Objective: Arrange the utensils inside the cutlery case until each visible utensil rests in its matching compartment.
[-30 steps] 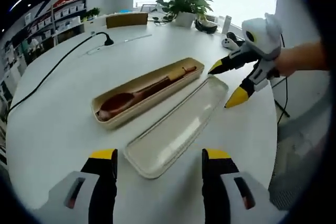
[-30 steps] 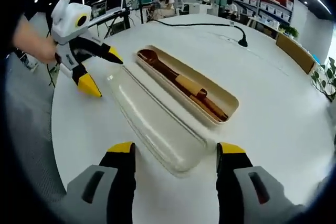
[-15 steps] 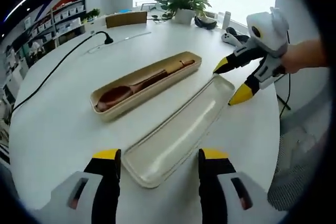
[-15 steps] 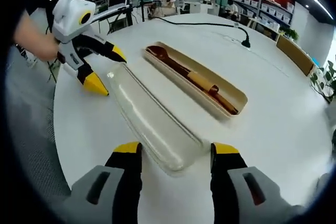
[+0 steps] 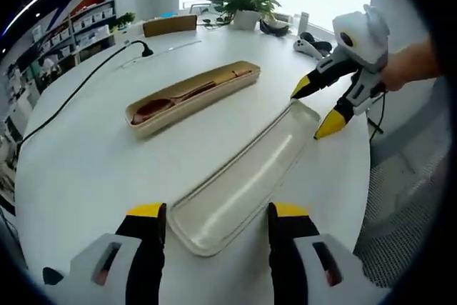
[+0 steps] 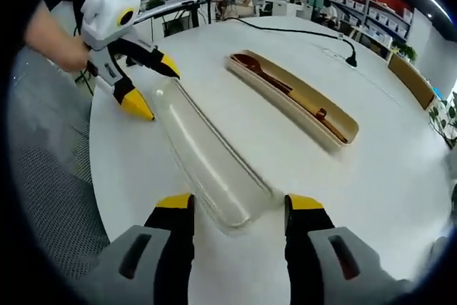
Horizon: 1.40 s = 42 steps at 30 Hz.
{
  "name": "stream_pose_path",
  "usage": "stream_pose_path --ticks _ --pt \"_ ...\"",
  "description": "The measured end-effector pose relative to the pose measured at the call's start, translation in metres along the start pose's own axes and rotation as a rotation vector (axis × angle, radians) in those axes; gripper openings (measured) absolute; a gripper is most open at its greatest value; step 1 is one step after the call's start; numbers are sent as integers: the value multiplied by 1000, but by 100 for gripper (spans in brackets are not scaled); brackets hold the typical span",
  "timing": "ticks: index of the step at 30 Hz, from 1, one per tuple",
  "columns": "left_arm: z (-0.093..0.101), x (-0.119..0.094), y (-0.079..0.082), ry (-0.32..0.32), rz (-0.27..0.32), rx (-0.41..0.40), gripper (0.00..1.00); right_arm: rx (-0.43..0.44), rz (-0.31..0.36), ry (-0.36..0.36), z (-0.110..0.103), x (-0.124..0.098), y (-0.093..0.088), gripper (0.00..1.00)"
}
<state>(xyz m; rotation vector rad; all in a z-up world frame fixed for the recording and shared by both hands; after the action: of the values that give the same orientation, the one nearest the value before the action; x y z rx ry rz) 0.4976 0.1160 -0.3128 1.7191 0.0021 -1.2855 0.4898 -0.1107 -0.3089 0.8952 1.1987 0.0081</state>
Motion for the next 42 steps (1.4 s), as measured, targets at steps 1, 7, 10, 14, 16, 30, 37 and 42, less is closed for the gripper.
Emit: stream_pose_path --ticks 1,7,10,14,16,30,37,42 --pt "0 1 1 -2 -3 0 62 -57 -8 -8 -1 -2 2 54" --pt "2 0 3 0 -29 91 63 -163 -19 46 -11 2 12 47" --pt "4 0 4 -16 -36 114 63 -116 -2 82 -11 7 18 47" --pt "4 1 5 -28 -32 135 64 -150 -7 103 -15 14 20 43" --pt "4 3 7 -37 -31 125 63 -111 -32 134 -16 15 19 40" --pt "-1 8 9 -46 -33 101 64 -47 -45 328 -23 7 18 37" --pt "-3 7 12 -70 -41 23 65 -235 -90 234 -31 8 16 42" --pt "-5 4 13 -82 -42 -37 66 -213 -94 227 -27 9 15 35"
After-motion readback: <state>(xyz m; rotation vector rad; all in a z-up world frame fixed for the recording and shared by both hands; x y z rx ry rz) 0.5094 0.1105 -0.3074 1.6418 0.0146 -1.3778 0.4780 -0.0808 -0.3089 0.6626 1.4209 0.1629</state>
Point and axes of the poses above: the point that each gripper's makers call its tool centre point, and the gripper's own axes: x roughly forward along the fingers, z roughly to its right, y roughly out of its top, the point moved 6 cm from there along -x, roughly backward along the fingers
